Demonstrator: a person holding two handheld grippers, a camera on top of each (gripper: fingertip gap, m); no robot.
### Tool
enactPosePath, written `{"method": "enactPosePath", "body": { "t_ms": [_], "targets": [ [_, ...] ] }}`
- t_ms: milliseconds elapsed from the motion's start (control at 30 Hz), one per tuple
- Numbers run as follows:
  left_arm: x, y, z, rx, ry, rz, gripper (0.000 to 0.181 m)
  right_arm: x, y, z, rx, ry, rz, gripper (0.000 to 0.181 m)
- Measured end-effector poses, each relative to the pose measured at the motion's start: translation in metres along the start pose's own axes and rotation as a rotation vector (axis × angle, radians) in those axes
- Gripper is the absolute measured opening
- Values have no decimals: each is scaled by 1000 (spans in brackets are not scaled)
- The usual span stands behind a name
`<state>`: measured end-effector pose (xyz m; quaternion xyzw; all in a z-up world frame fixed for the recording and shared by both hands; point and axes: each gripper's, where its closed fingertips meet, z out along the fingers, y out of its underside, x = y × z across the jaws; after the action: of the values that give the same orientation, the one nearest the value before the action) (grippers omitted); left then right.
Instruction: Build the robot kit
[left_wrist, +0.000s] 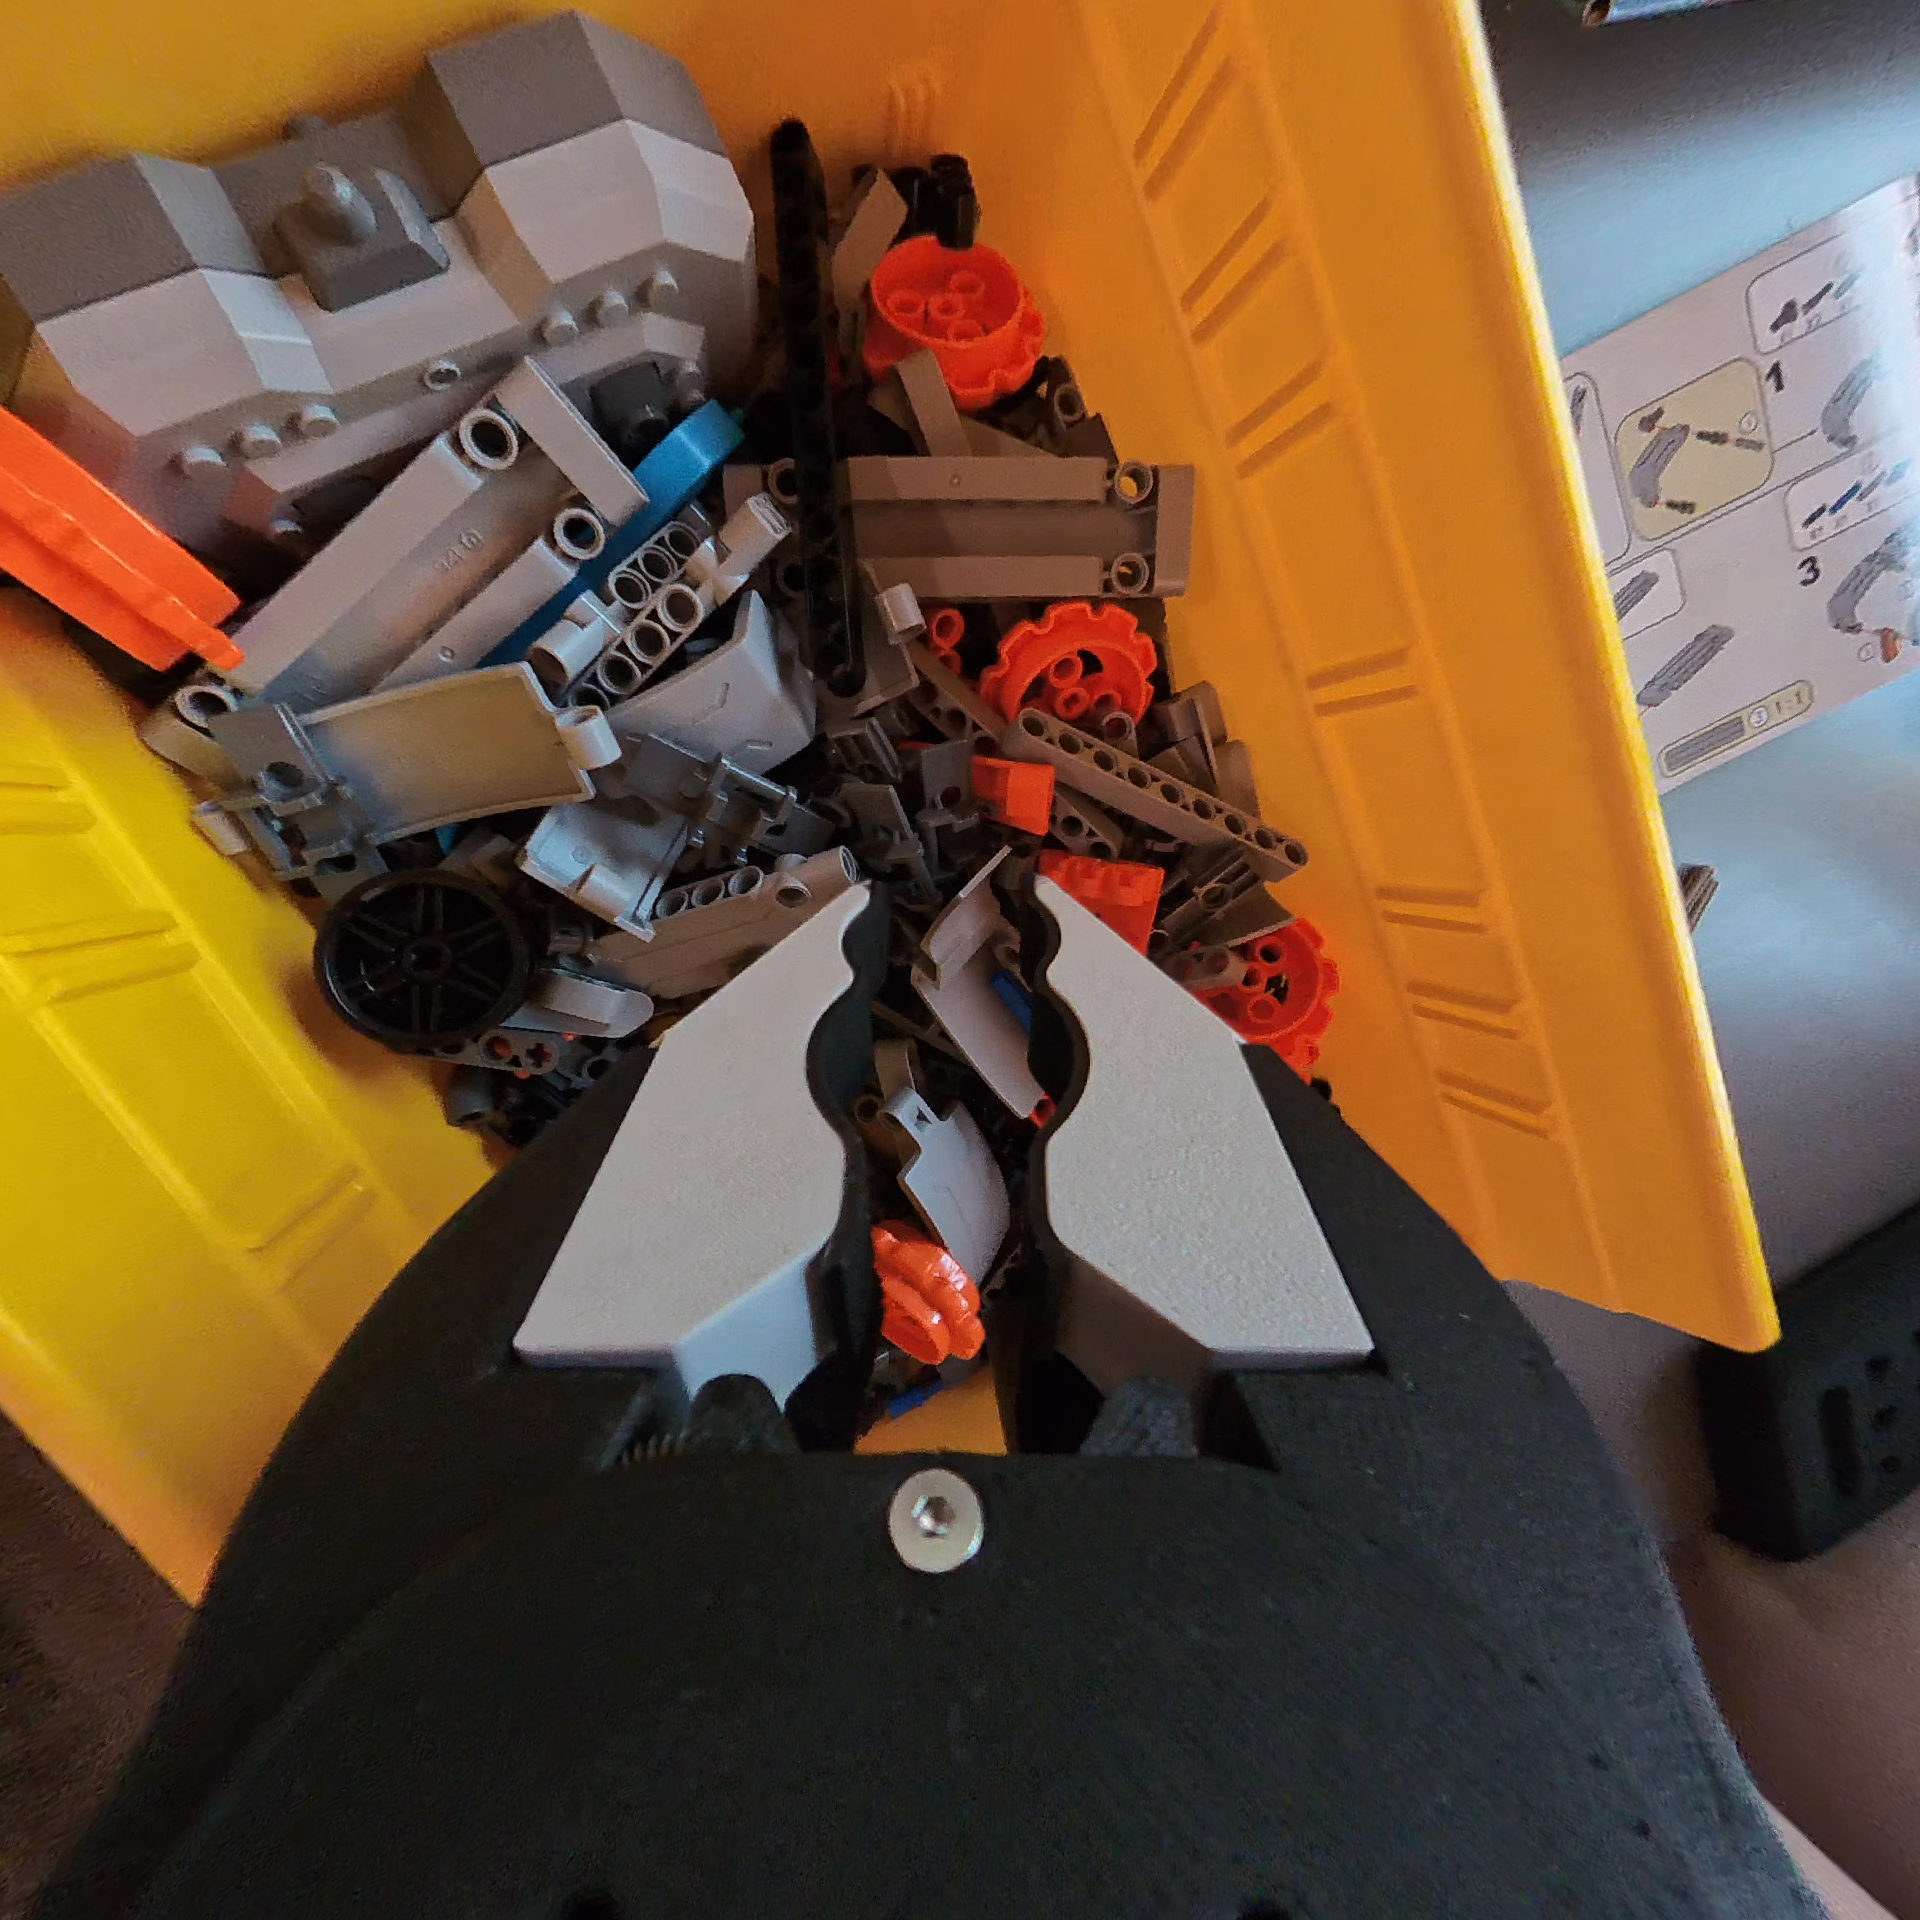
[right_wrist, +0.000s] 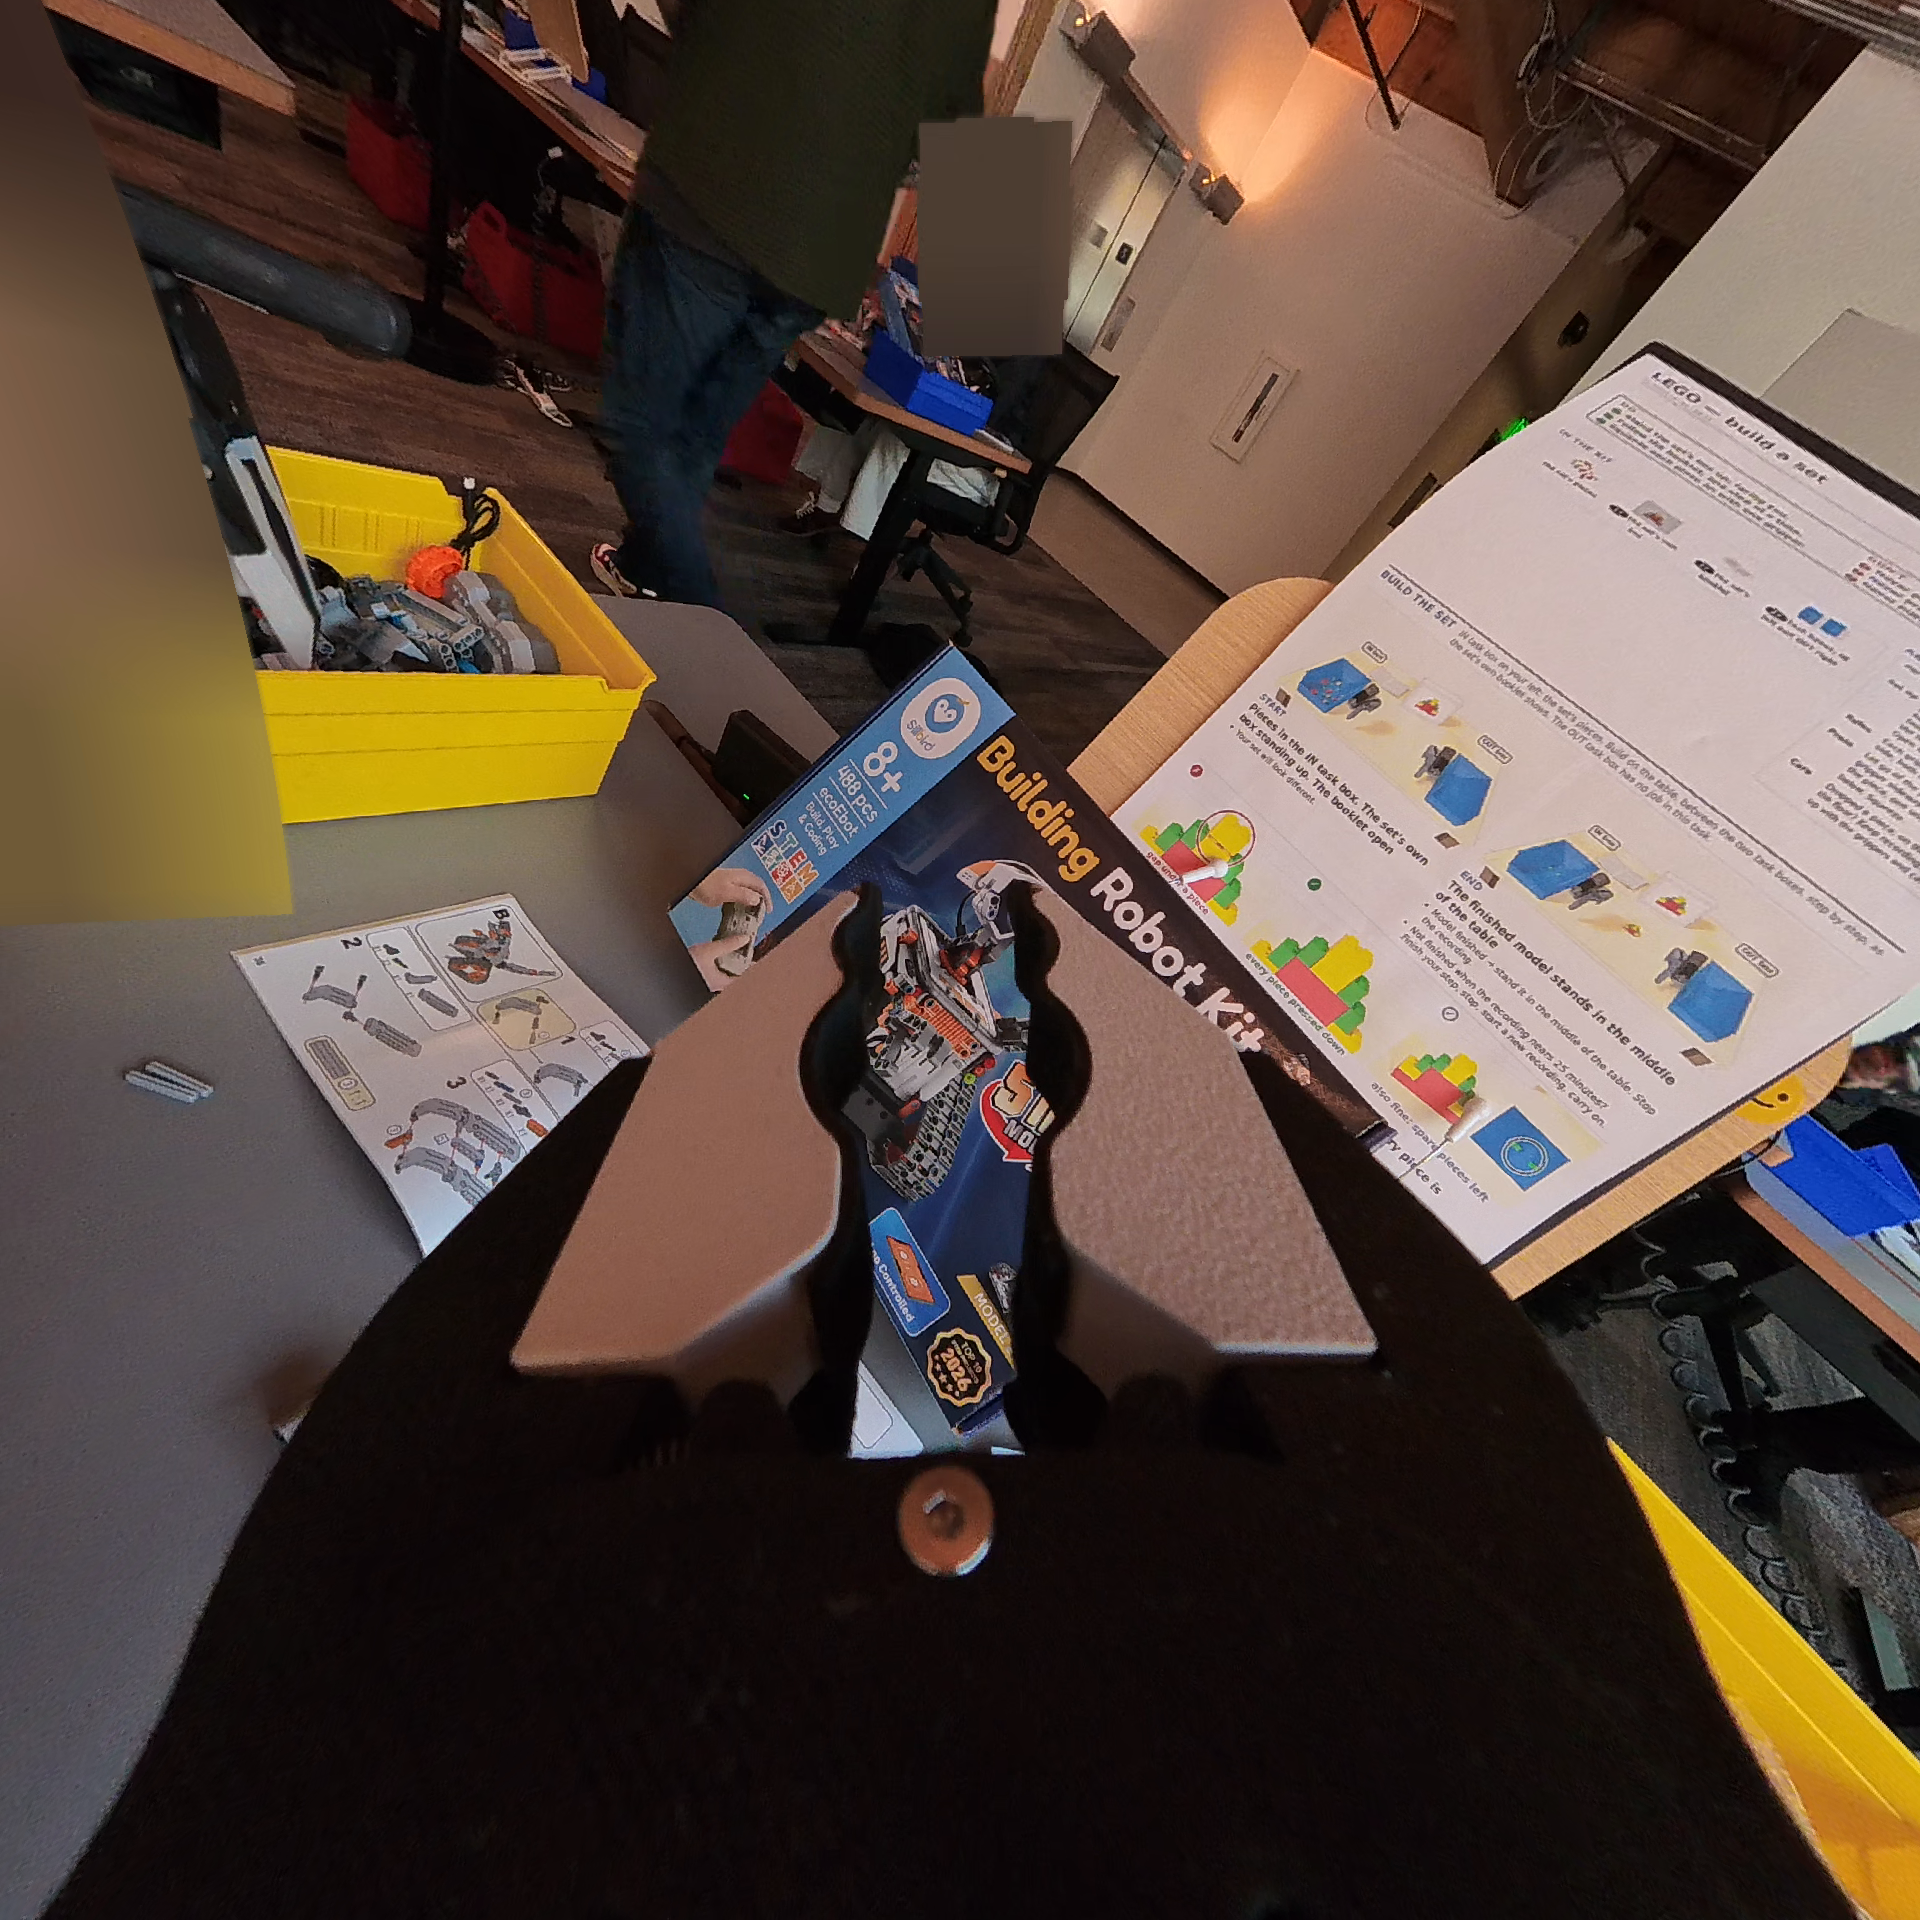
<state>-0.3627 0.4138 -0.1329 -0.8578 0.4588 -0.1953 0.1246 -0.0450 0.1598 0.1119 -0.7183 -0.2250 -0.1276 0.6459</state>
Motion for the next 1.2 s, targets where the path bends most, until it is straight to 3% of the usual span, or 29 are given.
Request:
{"method": "enactPosePath", "body": {
  "t_ms": [133,200,367,533,867,1033,1200],
  "targets": [
    [-1,12,3,-65,-8,2,16,0,2,0,-4,-3,-1,24],
    [-3,9,2,-52,-27,20,3,0,2,0,-5,-2,-2,24],
    [-4,9,-7,-28,-26,10,0,1,4,1,-11,-1,-6,23],
    [-13,13,-25,3,-85,-27,0,0,6,3,-22,-5,-7,24],
    [-40,35,-37,-88,-256,-98,0,-1,16,10,-62,-7,-24,24],
    [-47,23,-49,-55,-391,-40,0,-1,20,11,-77,0,-38,23],
    [-49,31,-38,-110,-361,-78,6,0,21,12,-83,1,-40,24]
  ]
}}
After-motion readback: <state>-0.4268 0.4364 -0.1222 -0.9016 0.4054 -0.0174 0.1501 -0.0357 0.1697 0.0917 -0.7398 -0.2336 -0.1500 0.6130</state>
